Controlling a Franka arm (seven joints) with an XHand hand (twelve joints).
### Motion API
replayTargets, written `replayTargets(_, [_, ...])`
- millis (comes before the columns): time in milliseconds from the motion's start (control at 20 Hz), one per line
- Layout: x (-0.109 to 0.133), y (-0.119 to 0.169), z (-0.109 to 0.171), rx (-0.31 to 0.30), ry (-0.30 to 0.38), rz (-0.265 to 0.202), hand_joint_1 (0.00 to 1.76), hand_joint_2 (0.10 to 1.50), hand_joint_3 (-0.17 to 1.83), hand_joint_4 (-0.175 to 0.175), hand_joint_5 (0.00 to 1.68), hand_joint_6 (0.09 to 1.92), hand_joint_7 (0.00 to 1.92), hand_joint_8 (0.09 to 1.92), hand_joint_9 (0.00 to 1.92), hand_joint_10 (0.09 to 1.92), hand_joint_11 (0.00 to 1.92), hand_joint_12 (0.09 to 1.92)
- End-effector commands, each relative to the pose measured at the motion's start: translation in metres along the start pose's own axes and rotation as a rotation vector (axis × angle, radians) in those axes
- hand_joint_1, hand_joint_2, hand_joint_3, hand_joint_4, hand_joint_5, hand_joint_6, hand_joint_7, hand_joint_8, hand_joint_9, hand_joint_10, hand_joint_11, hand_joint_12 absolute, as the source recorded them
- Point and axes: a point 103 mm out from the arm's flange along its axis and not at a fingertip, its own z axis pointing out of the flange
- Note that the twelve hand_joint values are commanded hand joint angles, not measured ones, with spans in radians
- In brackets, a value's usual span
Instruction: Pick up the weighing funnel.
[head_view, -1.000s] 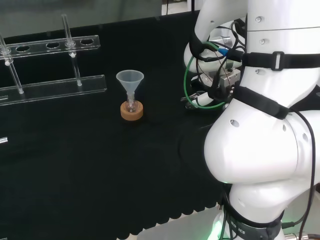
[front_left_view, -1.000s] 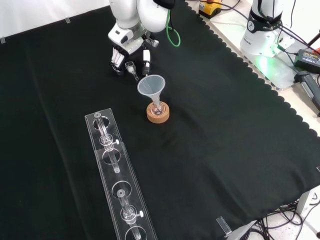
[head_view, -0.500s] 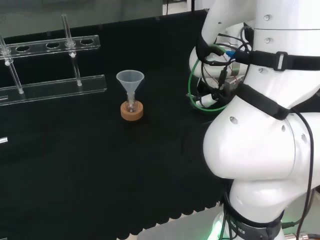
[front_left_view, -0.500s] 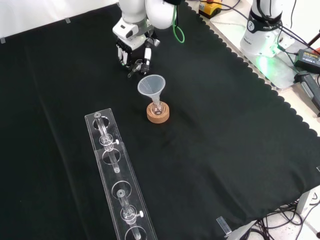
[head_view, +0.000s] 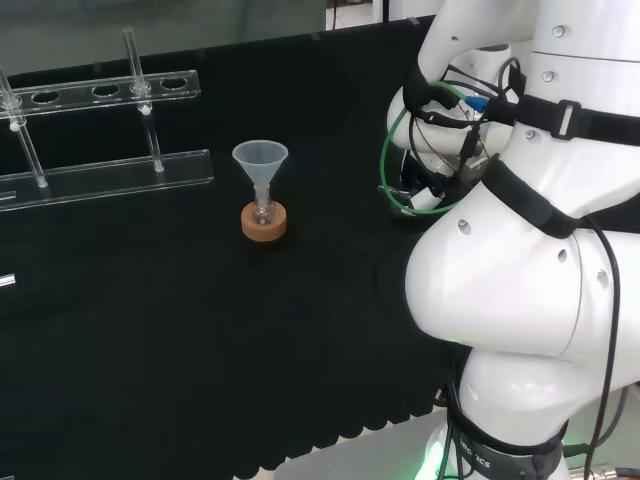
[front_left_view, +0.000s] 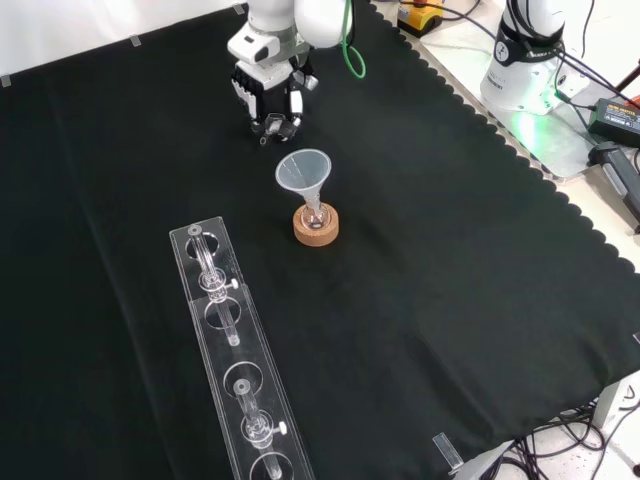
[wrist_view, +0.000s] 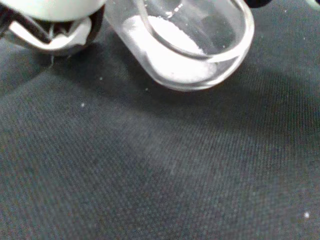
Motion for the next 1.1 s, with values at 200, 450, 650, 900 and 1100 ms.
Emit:
replayTargets(200, [-0.007, 0.006, -0.021, -0.03, 0.057, 0.034, 1.24, 0.46, 0.84, -0.175, 1.65, 0.09, 1.92, 0.21, 1.92, 0.34, 1.87, 0.37])
replayTargets(450, [-0.012, 0.022, -0.071, 0.049, 0.114, 0.036, 1.24, 0.46, 0.84, -0.175, 1.65, 0.09, 1.92, 0.21, 1.92, 0.33, 1.86, 0.37])
replayTargets(650, [-0.007, 0.035, -0.122, 0.086, 0.116, 0.021, 1.24, 0.46, 0.84, -0.175, 1.65, 0.09, 1.92, 0.21, 1.92, 0.33, 1.86, 0.36])
replayTargets(900, [0.011, 0.05, -0.166, 0.126, 0.079, -0.022, 1.24, 0.46, 0.84, -0.175, 1.65, 0.09, 1.92, 0.21, 1.92, 0.33, 1.86, 0.36])
replayTargets(1100, [0.029, 0.057, -0.187, 0.171, 0.053, -0.057, 1.24, 0.46, 0.84, -0.175, 1.65, 0.09, 1.92, 0.21, 1.92, 0.33, 1.86, 0.36])
